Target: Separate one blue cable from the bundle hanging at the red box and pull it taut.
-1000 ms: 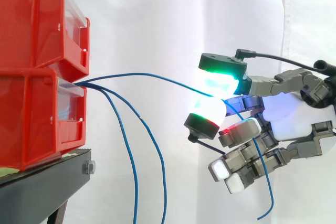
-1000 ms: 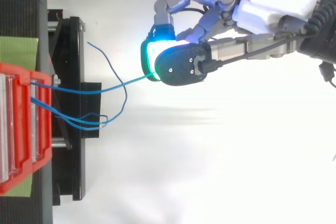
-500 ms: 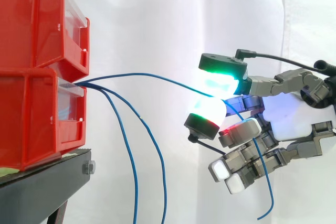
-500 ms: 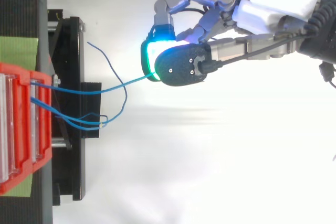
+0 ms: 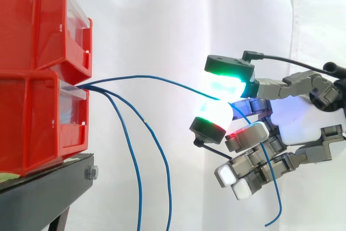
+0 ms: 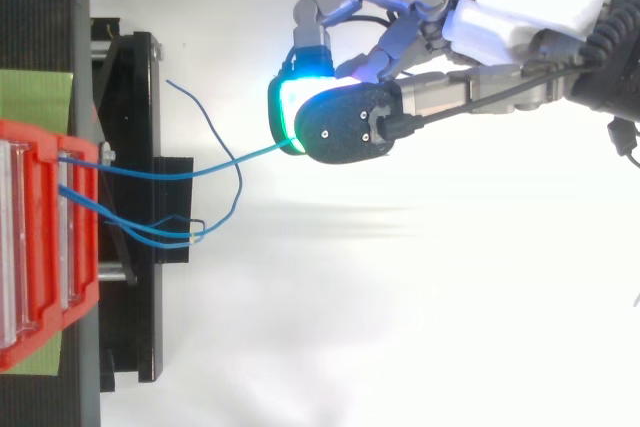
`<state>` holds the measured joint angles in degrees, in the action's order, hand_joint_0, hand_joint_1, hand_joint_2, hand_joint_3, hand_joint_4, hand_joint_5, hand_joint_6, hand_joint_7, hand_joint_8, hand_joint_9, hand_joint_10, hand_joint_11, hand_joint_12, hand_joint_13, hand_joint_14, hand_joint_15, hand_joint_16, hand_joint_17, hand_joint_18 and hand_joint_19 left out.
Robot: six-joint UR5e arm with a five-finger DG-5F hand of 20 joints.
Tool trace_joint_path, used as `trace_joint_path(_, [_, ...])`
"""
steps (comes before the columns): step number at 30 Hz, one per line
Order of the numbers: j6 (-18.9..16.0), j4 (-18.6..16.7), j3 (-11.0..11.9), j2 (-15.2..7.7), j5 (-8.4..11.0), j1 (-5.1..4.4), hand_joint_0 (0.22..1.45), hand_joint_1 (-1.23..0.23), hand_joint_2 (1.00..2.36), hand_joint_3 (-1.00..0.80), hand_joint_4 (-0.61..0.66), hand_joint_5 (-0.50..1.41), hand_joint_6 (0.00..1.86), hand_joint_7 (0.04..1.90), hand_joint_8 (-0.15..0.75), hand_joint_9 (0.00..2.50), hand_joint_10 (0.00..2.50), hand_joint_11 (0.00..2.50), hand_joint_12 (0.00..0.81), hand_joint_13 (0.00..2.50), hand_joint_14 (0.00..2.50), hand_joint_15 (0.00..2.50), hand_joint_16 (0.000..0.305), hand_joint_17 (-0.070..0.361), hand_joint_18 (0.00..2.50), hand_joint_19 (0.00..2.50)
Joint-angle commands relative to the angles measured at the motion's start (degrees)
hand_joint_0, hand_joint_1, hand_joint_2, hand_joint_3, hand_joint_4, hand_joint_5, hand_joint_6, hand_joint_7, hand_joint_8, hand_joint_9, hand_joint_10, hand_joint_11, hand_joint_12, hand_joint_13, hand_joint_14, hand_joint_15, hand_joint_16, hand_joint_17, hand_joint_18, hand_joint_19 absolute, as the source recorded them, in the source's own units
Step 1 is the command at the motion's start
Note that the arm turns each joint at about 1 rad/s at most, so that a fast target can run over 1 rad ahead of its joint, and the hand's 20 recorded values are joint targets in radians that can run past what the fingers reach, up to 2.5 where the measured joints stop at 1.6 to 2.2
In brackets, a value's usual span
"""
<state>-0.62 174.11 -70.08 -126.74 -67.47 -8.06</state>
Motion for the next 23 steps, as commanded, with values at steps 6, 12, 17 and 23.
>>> trace_joint_path(6, [0.0, 0.0, 0.0, 0.0, 0.06, -0.02, 0.81, -0.81, 1.02, -0.23, -0.17, -0.18, 0.99, 1.40, 0.204, 1.16, 0.01, 1.60, 0.326, 0.76, 0.03, 0.73, 0.041, 0.091, 0.57, 0.74])
trace_joint_path(12, [0.0, 0.0, 0.0, 0.0, 0.06, -0.02, 0.81, -0.81, 1.02, -0.23, -0.17, -0.18, 0.99, 1.40, 0.206, 1.16, 0.01, 1.60, 0.319, 0.75, 0.03, 0.74, 0.041, 0.091, 0.57, 0.74])
trace_joint_path(17, [0.0, 0.0, 0.0, 0.0, 0.06, -0.02, 0.81, -0.81, 1.02, -0.22, -0.17, -0.18, 0.99, 1.40, 0.207, 1.16, 0.01, 1.57, 0.313, 0.74, 0.03, 0.73, 0.041, 0.091, 0.58, 0.74])
trace_joint_path(23, [0.0, 0.0, 0.0, 0.0, 0.06, -0.02, 0.81, -0.81, 1.02, -0.23, -0.17, -0.18, 0.99, 1.40, 0.212, 1.16, 0.01, 1.57, 0.315, 0.74, 0.02, 0.72, 0.041, 0.091, 0.57, 0.74])
